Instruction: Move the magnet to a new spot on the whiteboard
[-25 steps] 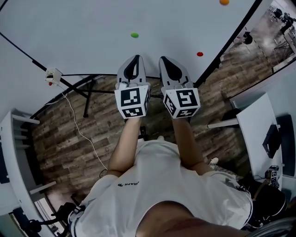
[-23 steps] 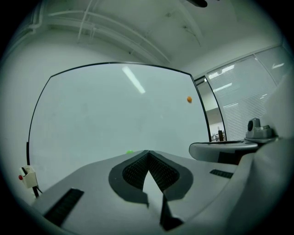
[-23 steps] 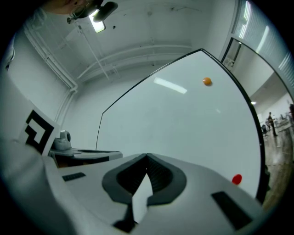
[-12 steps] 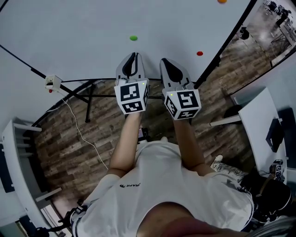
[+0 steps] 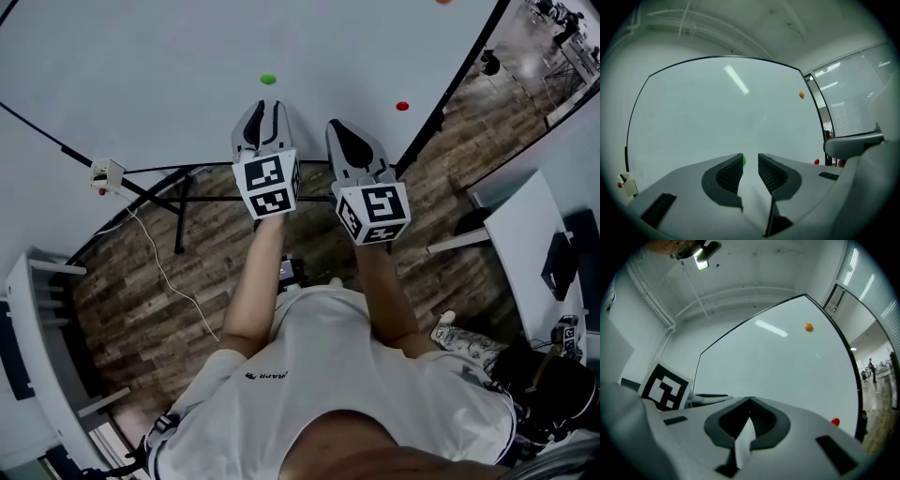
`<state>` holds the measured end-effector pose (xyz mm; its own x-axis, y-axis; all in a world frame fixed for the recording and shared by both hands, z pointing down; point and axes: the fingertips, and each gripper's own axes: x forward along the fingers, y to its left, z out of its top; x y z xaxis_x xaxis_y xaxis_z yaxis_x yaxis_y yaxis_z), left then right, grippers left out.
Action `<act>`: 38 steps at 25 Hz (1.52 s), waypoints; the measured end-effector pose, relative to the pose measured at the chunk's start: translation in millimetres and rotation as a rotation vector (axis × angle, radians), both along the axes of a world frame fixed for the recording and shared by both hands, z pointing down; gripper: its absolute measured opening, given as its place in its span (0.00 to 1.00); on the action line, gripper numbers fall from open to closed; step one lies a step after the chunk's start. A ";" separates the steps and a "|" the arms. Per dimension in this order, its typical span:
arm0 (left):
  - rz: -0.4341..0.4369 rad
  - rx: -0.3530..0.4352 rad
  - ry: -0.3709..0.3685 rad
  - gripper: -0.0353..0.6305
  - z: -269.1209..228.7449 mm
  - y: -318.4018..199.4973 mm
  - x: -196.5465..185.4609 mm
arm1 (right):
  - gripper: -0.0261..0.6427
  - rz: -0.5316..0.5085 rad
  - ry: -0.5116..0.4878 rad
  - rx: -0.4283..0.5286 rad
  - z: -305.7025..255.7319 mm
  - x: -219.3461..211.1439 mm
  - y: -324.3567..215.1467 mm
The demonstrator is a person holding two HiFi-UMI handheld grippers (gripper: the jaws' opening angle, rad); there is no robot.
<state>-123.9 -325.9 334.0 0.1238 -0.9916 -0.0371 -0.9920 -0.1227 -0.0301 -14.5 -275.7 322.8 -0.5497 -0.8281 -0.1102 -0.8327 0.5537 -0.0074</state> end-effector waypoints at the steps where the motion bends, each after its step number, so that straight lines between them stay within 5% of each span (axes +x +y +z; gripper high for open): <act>1: -0.005 -0.003 -0.001 0.18 0.0 -2.1 -0.3 | 0.06 0.003 0.000 0.000 0.1 0.9 0.0; 21: -0.068 -0.040 -0.074 0.27 10.4 -42.2 -7.3 | 0.06 0.008 0.008 -0.011 2.9 5.6 -0.1; 38: -0.099 -0.063 -0.054 0.27 10.0 -70.8 -20.1 | 0.06 0.019 0.010 -0.010 -0.1 3.0 -7.5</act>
